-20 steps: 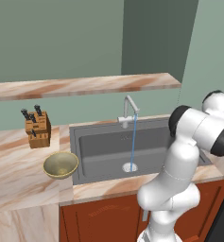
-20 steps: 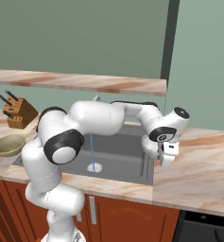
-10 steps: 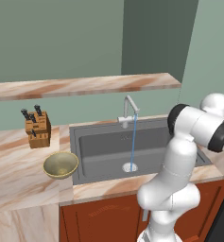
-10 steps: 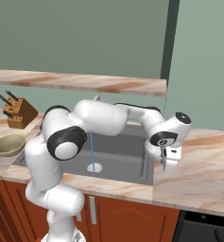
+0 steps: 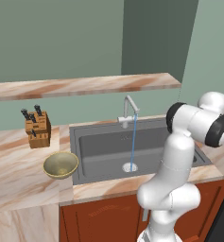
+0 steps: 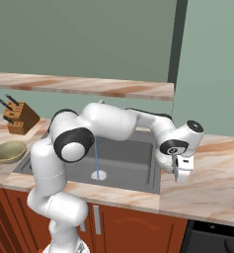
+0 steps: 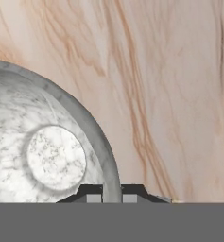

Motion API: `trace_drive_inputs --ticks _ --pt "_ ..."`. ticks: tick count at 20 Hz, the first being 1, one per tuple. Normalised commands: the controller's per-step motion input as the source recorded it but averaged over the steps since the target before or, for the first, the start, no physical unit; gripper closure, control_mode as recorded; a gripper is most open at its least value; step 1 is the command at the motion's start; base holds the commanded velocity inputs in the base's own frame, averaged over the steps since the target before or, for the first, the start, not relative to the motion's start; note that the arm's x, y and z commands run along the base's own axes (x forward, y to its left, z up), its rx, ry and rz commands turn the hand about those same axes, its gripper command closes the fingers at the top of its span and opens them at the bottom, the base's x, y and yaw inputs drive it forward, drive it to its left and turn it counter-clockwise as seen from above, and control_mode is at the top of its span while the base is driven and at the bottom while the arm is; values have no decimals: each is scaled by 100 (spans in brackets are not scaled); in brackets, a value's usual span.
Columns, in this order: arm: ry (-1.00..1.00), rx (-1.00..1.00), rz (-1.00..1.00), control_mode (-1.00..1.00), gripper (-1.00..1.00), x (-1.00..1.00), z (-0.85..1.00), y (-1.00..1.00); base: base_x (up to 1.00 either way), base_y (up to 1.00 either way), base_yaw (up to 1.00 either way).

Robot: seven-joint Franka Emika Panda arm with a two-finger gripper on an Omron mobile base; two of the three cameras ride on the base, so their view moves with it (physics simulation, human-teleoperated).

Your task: Rinse each bowl for a few seconds and place them down in the sink or on the counter.

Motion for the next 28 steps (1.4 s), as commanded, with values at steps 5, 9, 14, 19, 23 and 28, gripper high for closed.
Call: trace_drive_inputs --ticks 5,9,14,19,23,28 --pt "0 -1 0 -100 100 0 -14 -8 0 0 0" --pt "0 -1 0 -100 100 0 -13 -10 0 0 0" --pt "0 -2 0 -100 100 0 -15 -6 0 0 0" --pt "0 -2 0 -100 100 0 -18 -1 0 0 0" --pt "0 -4 0 -100 100 0 -19 0 0 0 0" --pt "0 -3 0 -100 100 0 -16 -1 0 0 0"
